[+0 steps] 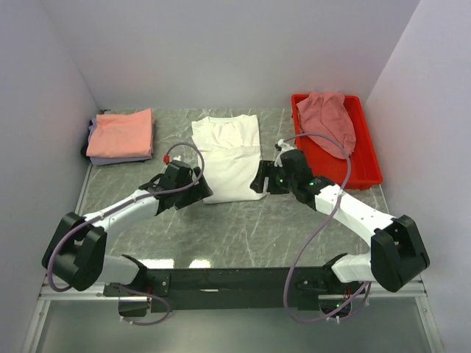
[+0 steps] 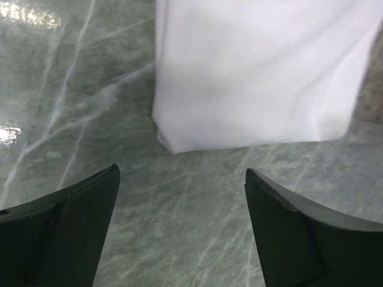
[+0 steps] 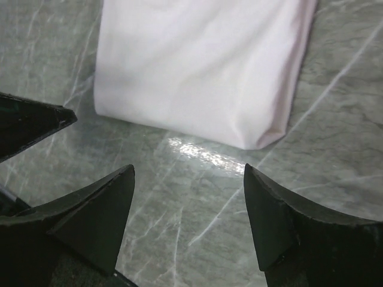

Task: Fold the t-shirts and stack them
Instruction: Fold the tshirt

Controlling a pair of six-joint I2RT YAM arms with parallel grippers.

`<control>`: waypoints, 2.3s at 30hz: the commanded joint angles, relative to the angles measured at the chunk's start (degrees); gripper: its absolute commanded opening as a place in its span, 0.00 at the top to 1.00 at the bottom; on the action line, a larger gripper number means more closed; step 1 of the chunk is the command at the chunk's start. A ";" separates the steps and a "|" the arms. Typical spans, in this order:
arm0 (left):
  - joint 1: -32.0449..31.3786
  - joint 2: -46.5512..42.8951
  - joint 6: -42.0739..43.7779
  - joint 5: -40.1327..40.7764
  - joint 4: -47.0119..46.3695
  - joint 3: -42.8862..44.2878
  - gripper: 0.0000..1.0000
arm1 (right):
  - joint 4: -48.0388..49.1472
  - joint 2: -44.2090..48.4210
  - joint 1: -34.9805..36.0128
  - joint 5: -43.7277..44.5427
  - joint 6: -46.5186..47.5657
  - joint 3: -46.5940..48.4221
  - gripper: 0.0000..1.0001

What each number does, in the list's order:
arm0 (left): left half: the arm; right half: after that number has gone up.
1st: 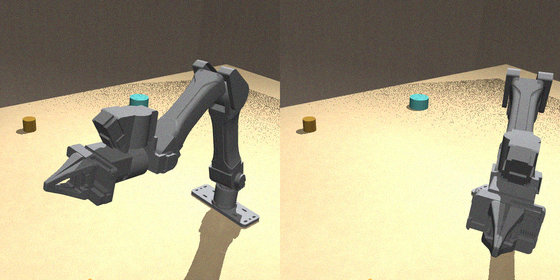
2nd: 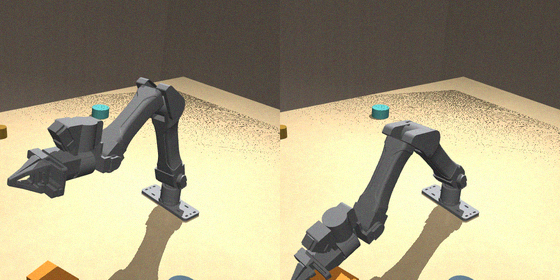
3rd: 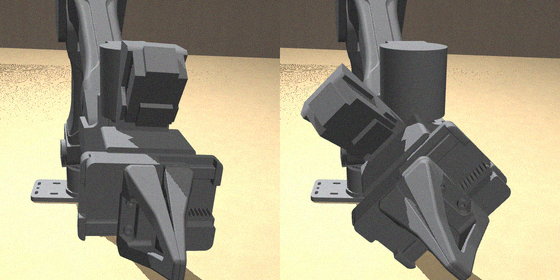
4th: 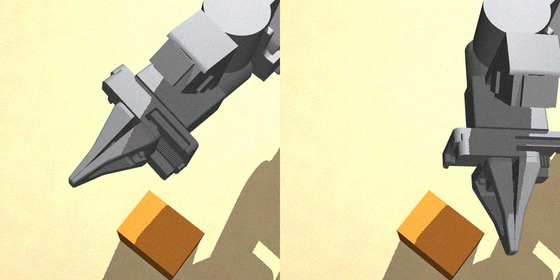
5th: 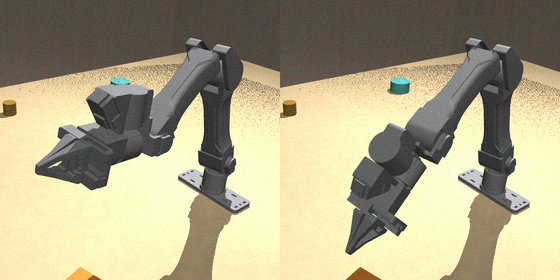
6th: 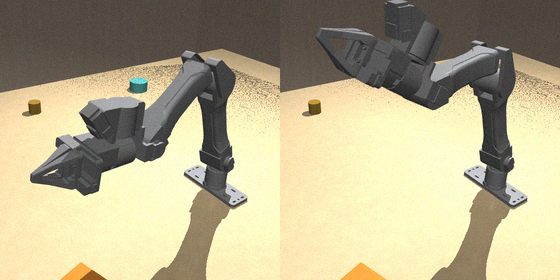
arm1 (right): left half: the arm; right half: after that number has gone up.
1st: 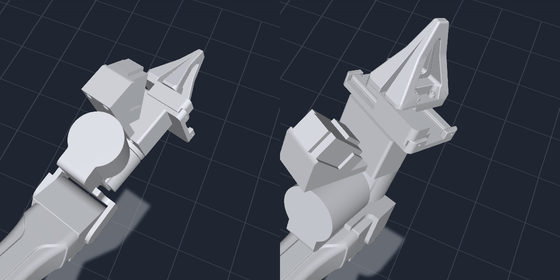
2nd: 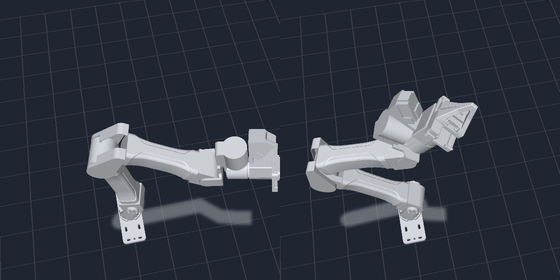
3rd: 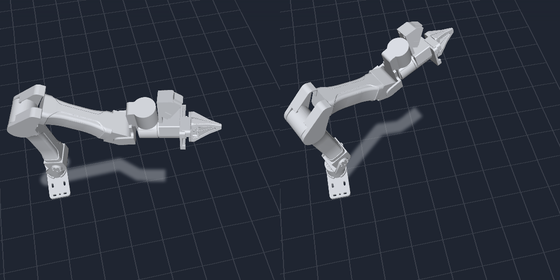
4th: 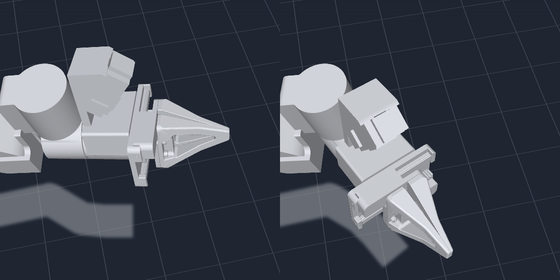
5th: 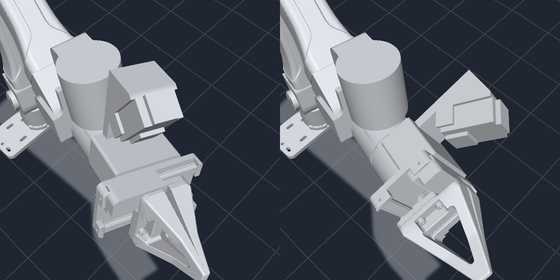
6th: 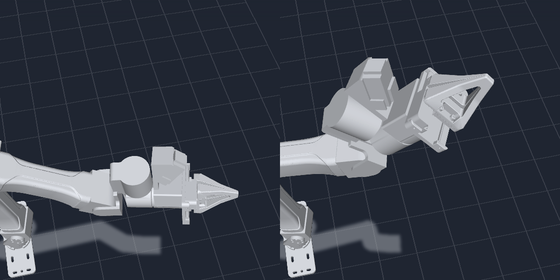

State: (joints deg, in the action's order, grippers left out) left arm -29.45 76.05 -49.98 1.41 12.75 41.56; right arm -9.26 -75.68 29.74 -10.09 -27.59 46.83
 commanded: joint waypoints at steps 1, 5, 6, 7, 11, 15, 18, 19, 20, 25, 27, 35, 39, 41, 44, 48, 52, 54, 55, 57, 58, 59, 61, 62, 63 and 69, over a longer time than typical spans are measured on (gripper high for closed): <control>0.01 3.47 -1.70 2.63 0.69 0.01 0.10 | -1.81 2.89 0.15 6.30 0.08 -2.44 0.20; 0.18 7.97 -2.67 2.63 -0.44 1.68 0.27 | -2.35 4.14 -0.03 8.24 -0.09 -4.37 0.19; 0.27 8.58 -2.76 2.29 -1.23 1.94 0.35 | -2.26 4.31 -0.03 8.50 -0.09 -4.55 0.19; 0.27 9.63 -2.93 2.11 -1.59 2.03 0.39 | -2.17 4.31 0.06 8.59 -0.18 -4.73 0.20; 0.27 11.40 -2.94 0.88 -2.99 1.68 0.55 | -2.70 3.70 -0.03 9.03 -0.35 -4.73 0.19; 0.27 12.80 -3.02 -0.27 -3.44 1.07 0.88 | -3.05 3.00 -0.29 11.22 -0.79 -4.64 0.19; 0.36 13.33 -2.50 -0.88 -3.96 0.63 0.99 | -2.96 2.82 -0.29 11.14 -1.06 -4.55 0.19; 0.27 13.33 -2.32 -0.97 -4.14 0.63 0.99 | -2.61 2.47 -0.29 10.97 -1.14 -4.64 0.19; 0.27 13.25 -2.32 -0.88 -4.05 0.45 0.99 | -2.52 2.12 -0.38 10.53 -1.15 -4.47 0.19; 0.36 10.36 -2.76 -0.71 -3.79 -1.22 0.99 | -2.61 -2.00 -0.38 8.77 -0.36 -3.06 0.19; 0.27 9.21 -2.85 0.43 -2.92 -1.83 0.99 | -2.70 -4.63 -0.38 7.90 -0.62 -1.75 0.20; 0.27 5.25 -3.55 -0.18 -4.40 -4.91 0.99 | -1.82 -13.35 -0.29 5.43 -0.97 3.35 0.30; 0.36 5.51 -3.37 -0.27 -5.20 -5.18 0.99 | -0.94 -16.24 -0.38 6.92 -1.85 3.44 0.33; 0.27 6.39 -3.46 -0.53 -4.76 -4.65 0.99 | -1.11 -16.95 -0.38 8.06 -2.72 3.79 0.34; 0.27 6.83 -3.72 -0.88 -6.07 -4.21 0.99 | -0.59 -17.66 -0.29 9.03 -3.52 3.71 0.36; 0.36 7.01 -3.55 -2.72 -7.47 -3.24 0.83 | -1.29 -19.15 -0.38 10.00 -4.05 4.50 0.38; 0.36 5.43 -3.11 -3.87 -10.11 -3.86 0.65 | -1.29 -19.77 -0.73 10.00 -4.57 4.41 0.41; 0.36 5.60 -2.67 -3.43 -10.21 -3.33 0.62 | -1.03 -19.59 -0.91 10.00 -4.75 4.32 0.44; 0.36 5.95 -2.15 -3.17 -9.86 -2.81 0.62 | -0.94 -19.51 -1.00 10.00 -4.84 4.15 0.46; 0.36 7.87 -1.71 -2.64 -8.89 -0.87 0.63 | -0.68 -19.33 -1.26 10.00 -4.92 3.89 0.48; 0.36 8.58 -1.36 -2.12 -8.10 -0.26 0.63 | -0.59 -19.33 -1.35 9.74 -5.10 3.54 0.51; 0.36 9.28 -1.35 -2.03 -8.01 0.62 0.63 | -0.50 -19.42 -1.52 9.65 -5.01 3.53 0.52; 0.36 11.30 -1.18 -1.68 -8.10 1.06 0.64 | -0.24 -19.86 -1.79 9.04 -5.10 3.53 0.57; 0.36 12.01 -1.18 -1.59 -7.83 1.76 0.66 | -0.15 -20.21 -1.70 8.86 -5.10 3.53 0.59; 0.36 13.49 -0.92 -1.59 -7.66 2.03 0.73 | 0.03 -20.73 -1.79 8.77 -5.19 3.62 0.62; 0.36 15.44 -1.09 -1.58 -6.07 2.56 0.99 | 0.29 -21.35 -2.05 7.37 -5.10 3.45 1.00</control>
State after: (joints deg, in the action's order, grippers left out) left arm -29.19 90.83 -51.81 -1.08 5.43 43.55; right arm -8.67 -95.92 28.12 -2.85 -32.64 49.93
